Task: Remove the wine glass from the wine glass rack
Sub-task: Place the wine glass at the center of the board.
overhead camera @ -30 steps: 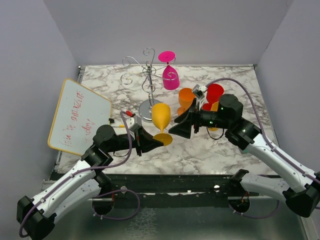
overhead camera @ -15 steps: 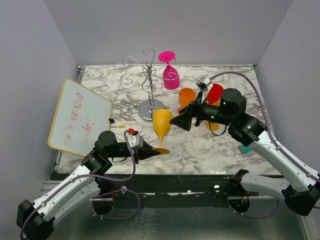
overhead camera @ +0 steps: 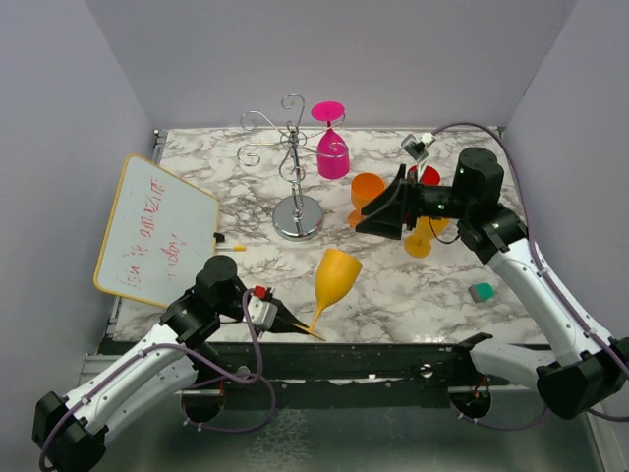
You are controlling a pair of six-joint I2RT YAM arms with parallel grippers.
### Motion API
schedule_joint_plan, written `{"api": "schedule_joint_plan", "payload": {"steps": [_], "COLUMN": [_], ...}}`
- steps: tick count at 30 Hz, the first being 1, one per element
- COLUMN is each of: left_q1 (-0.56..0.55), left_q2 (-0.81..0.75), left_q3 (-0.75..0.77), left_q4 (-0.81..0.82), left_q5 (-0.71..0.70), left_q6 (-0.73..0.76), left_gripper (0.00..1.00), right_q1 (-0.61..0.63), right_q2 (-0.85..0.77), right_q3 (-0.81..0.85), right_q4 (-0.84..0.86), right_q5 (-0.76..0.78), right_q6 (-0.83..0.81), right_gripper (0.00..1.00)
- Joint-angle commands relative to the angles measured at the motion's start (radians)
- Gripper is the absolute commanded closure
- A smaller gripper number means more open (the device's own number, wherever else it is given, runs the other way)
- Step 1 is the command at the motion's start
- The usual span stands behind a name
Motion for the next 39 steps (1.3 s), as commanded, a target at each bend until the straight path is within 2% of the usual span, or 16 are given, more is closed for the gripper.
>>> {"api": "schedule_joint_plan", "payload": {"steps": [1, 5, 9, 16, 21, 24, 29, 35, 39], "left_q1": [-0.003, -0.003, -0.001, 0.000, 0.000, -0.001, -0.001, 0.000, -0.001], "left_q2": [0.016, 0.042, 0.052, 0.028, 0.012, 0.018, 0.023, 0.018, 0.034], "left_q3": [0.036, 0.034, 0.039, 0.027, 0.025, 0.025, 0.021, 0.021, 0.021], "left_q4": [-0.118, -0.120, -0.119, -0.120, -0.120, -0.119, -0.120, -0.121, -0.120], "left_q5": [0.128, 0.128, 0.129, 0.123, 0.112, 0.093, 0.066, 0.068, 0.074], "left_q6": [0.194, 0.213, 0.230, 0.224, 0.230, 0.230, 0.221, 0.217, 0.212], "left_gripper": [1.00, 1.00, 1.00, 1.00, 1.00, 1.00, 1.00, 1.00, 1.00], "right_q1": [-0.077, -0.076, -0.061, 0.014, 0.078, 0.108, 0.111, 0.110, 0.111], "right_q2": [0.070, 0.127, 0.144, 0.195, 0.227, 0.239, 0.187, 0.179, 0.167], "right_q3": [-0.014, 0.017, -0.020, -0.024, -0.025, -0.024, -0.087, -0.067, -0.103], "right_q4": [0.090, -0.074, -0.062, -0.195, -0.203, -0.207, -0.064, -0.158, -0.026], "right_q5": [-0.314, -0.300, -0.355, -0.256, -0.264, -0.313, -0.433, -0.419, -0.425], "right_q6": [0.082, -0.029, -0.020, -0.116, -0.130, -0.135, -0.035, -0.083, 0.019], "right_gripper": [0.09, 0.11, 0.14, 0.19, 0.24, 0.32, 0.42, 0.52, 0.63]}}
